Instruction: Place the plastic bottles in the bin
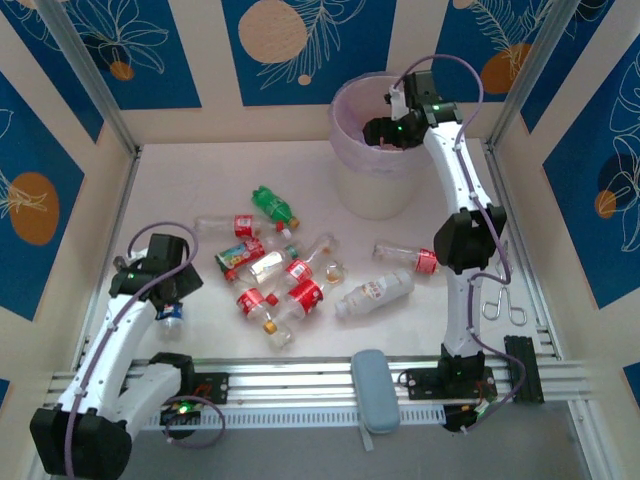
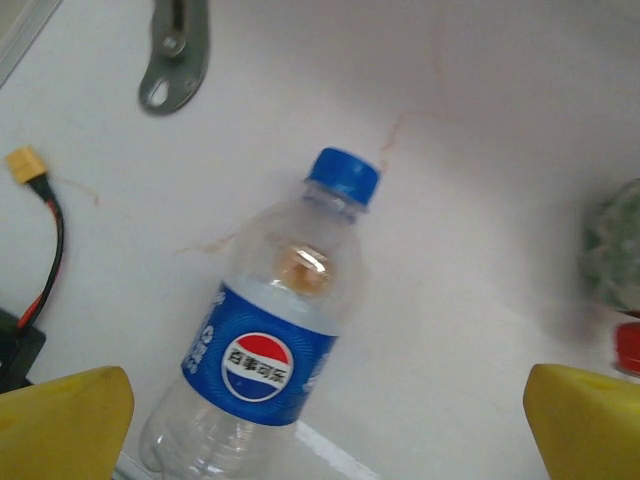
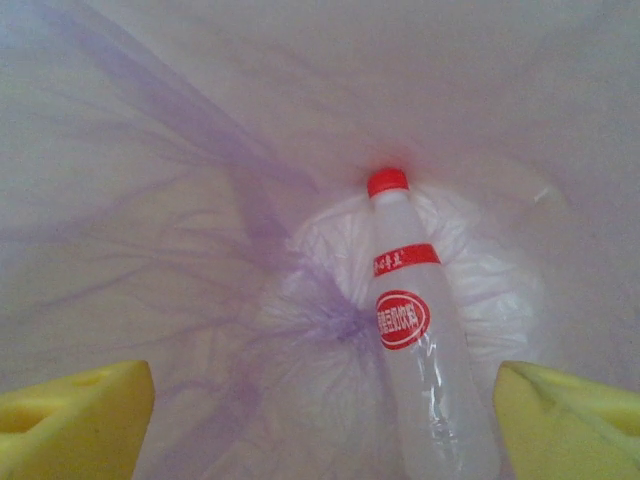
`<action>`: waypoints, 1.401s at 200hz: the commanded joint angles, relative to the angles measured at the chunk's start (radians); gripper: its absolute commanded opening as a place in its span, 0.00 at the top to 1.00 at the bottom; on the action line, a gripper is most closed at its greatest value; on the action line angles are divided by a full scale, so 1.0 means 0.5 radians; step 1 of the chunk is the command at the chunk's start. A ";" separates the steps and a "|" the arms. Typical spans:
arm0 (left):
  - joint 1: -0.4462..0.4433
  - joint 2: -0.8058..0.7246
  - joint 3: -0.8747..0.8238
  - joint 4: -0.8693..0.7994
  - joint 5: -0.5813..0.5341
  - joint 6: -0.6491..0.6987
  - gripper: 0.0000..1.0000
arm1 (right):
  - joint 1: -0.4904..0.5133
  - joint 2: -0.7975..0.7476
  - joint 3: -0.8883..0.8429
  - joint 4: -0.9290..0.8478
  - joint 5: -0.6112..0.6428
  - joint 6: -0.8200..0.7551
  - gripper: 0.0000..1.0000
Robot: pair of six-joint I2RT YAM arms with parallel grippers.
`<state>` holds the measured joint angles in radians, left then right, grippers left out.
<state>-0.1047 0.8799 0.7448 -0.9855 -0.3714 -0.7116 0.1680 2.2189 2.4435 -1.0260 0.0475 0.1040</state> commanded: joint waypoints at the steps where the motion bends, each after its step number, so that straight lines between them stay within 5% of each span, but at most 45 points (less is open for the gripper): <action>1: 0.109 0.001 -0.109 -0.013 0.086 -0.076 0.00 | 0.000 -0.288 0.117 -0.023 -0.140 -0.019 0.12; 54: 0.293 0.094 -0.322 0.256 0.304 -0.074 0.00 | 0.036 -0.753 -0.260 0.202 -0.250 0.035 0.12; 128: 0.295 0.485 -0.396 0.673 0.543 0.001 0.00 | 0.036 -1.101 -0.754 0.409 -0.247 0.119 0.12; 210: 0.239 0.545 -0.435 0.797 0.699 -0.058 0.26 | 0.010 -1.247 -0.977 0.422 -0.227 0.151 0.12; 280: 0.219 0.439 -0.092 0.606 0.764 0.115 0.44 | 0.080 -1.400 -1.181 0.372 -0.271 0.209 0.13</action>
<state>0.0147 1.1202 0.6071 -0.6327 -0.0242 -0.7071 0.1867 1.5772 1.9110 -0.8253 -0.0574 0.1844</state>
